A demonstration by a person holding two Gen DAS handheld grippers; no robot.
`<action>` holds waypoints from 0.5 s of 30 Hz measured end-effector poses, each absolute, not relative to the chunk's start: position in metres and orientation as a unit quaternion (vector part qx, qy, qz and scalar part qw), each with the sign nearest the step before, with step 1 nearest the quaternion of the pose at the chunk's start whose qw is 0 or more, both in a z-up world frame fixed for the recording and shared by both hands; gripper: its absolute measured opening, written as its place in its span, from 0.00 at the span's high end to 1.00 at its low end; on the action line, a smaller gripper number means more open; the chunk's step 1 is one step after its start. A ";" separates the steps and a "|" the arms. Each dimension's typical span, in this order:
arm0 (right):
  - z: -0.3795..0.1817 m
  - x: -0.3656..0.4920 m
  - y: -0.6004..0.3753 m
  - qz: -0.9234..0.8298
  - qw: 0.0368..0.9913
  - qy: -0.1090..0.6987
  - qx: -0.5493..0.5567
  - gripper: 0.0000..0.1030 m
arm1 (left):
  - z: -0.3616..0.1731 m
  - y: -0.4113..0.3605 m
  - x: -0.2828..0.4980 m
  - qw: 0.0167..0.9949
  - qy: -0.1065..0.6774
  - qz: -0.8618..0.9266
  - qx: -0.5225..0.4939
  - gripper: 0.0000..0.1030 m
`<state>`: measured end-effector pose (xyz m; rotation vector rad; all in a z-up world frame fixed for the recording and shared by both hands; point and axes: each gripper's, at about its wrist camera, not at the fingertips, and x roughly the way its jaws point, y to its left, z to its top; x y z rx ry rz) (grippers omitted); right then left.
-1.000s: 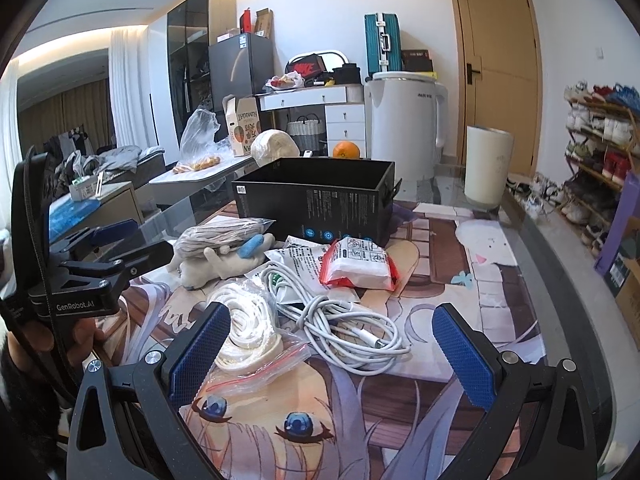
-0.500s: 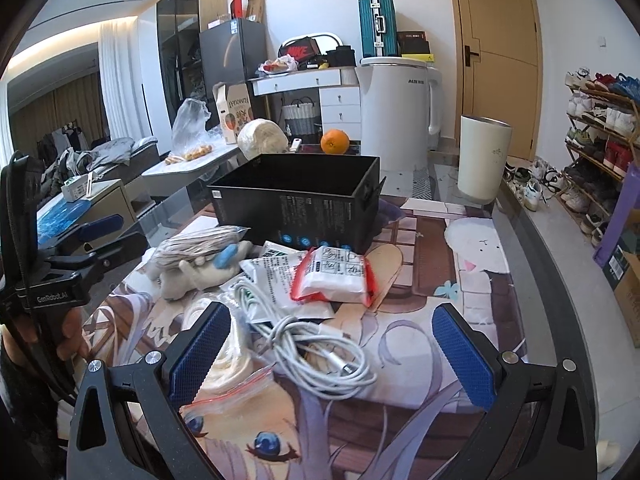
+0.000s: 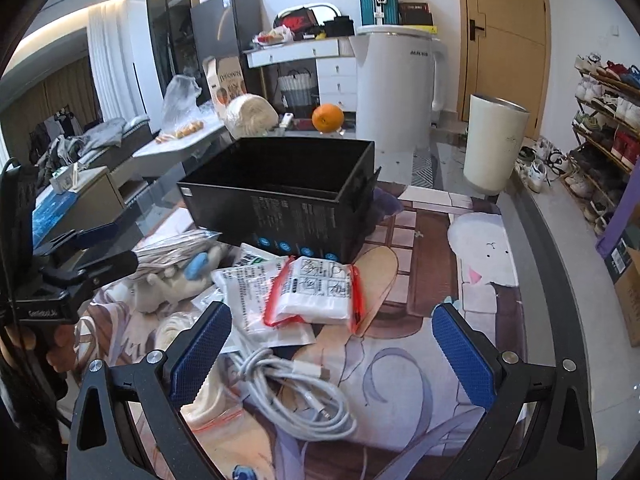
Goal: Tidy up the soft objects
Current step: 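Grasp the white-red wipes packet with the right tool while the left tool grasps the rope zip bag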
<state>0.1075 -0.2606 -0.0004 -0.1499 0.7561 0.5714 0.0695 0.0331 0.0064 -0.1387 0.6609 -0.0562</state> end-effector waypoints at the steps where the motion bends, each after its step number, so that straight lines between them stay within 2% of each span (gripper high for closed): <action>1: -0.001 0.111 -0.259 0.272 0.886 0.368 -0.075 0.00 | 0.006 0.033 0.071 0.942 0.326 -0.028 -0.069 0.00; 8: -0.011 0.135 -0.248 0.273 0.873 0.394 -0.087 0.01 | 0.003 0.031 0.081 0.937 0.341 -0.032 -0.063 0.00; 15: -0.028 0.157 -0.236 0.274 0.855 0.434 -0.079 0.13 | 0.000 0.034 0.084 0.934 0.349 -0.036 -0.072 0.01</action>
